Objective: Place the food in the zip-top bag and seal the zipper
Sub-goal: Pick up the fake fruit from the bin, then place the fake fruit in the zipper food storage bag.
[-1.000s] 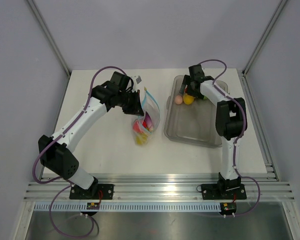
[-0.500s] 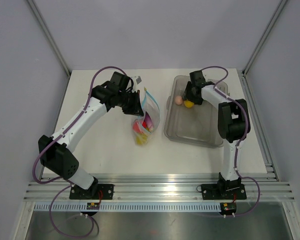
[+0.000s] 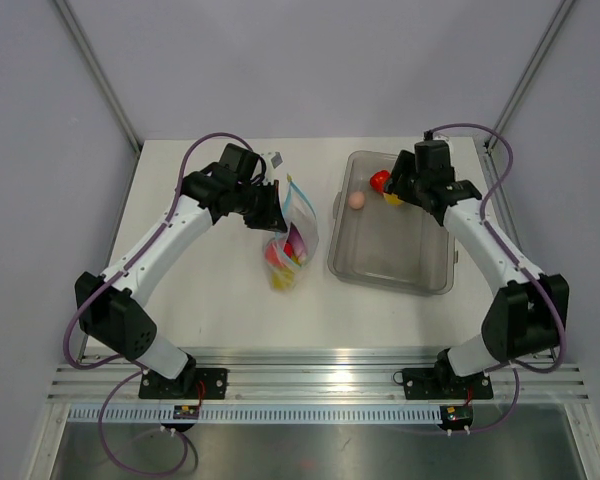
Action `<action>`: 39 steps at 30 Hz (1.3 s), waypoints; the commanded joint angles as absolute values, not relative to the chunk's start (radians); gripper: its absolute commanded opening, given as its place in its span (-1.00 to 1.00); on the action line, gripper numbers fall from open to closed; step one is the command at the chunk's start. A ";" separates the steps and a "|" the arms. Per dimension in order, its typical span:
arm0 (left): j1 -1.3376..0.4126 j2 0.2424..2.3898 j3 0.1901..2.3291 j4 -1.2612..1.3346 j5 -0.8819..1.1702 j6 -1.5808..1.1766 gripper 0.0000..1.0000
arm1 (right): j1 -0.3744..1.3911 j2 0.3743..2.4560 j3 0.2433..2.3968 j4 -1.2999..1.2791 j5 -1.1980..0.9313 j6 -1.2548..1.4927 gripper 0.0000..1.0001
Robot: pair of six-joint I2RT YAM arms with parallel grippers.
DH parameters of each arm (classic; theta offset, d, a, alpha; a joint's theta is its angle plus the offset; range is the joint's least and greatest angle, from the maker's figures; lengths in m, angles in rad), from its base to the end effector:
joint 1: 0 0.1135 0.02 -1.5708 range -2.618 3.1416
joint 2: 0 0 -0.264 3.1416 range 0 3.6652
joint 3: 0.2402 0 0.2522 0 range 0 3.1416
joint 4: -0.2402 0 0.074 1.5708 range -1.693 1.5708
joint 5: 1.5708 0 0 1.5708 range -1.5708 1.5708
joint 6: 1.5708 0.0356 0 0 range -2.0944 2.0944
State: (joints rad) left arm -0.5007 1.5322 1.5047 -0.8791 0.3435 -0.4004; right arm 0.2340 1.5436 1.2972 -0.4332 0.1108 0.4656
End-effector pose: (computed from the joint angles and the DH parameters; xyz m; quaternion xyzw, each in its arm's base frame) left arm 0.2773 -0.1654 0.3459 0.1023 0.9275 -0.2853 0.2188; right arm 0.3415 0.0773 0.3071 0.1278 0.8922 0.1005 0.4214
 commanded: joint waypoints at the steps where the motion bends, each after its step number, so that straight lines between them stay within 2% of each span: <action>1: -0.500 1.489 1.500 -0.831 0.354 -0.413 -1.00 | 0.261 1.422 1.292 -0.451 0.064 0.457 -0.17; 5: -0.500 1.494 1.503 -0.824 0.362 -0.419 -1.00 | 0.374 1.359 1.379 -0.526 0.100 0.436 -0.15; 13: -0.500 1.497 1.519 -0.836 0.356 -0.413 -1.00 | 0.622 1.368 1.506 -0.592 0.143 0.431 -0.14; 22: -0.499 1.493 1.532 -0.841 0.357 -0.419 -1.00 | 0.785 1.473 1.609 -0.626 0.184 0.414 -0.10; 26: -0.499 1.486 1.540 -0.847 0.351 -0.416 -1.00 | 0.821 1.531 1.626 -0.635 0.184 0.411 -0.03; 27: -0.500 1.483 1.540 -0.845 0.353 -0.416 -1.00 | 0.825 1.540 1.631 -0.641 0.183 0.411 0.02; 30: -0.499 1.477 1.532 -0.839 0.367 -0.425 -1.00 | 0.841 1.572 1.655 -0.663 0.176 0.403 0.44; 31: -0.499 1.476 1.531 -0.833 0.368 -0.429 -1.00 | 0.842 1.577 1.666 -0.673 0.178 0.400 0.65; 34: -0.499 1.476 1.529 -0.834 0.368 -0.428 -1.00 | 0.844 1.580 1.678 -0.687 0.221 0.396 0.88; 37: -0.499 1.474 1.526 -0.833 0.368 -0.426 -1.00 | 0.842 1.556 1.675 -0.687 0.303 0.380 0.88; 39: -0.499 1.473 1.523 -0.834 0.368 -0.425 -1.00 | 0.841 1.539 1.672 -0.695 0.388 0.383 0.81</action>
State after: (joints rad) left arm -0.5007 1.5173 1.4975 -0.8661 0.3473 -0.4210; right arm 0.8341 1.5906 1.6291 -0.6903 0.2527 0.4023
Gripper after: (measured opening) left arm 0.005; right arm 0.915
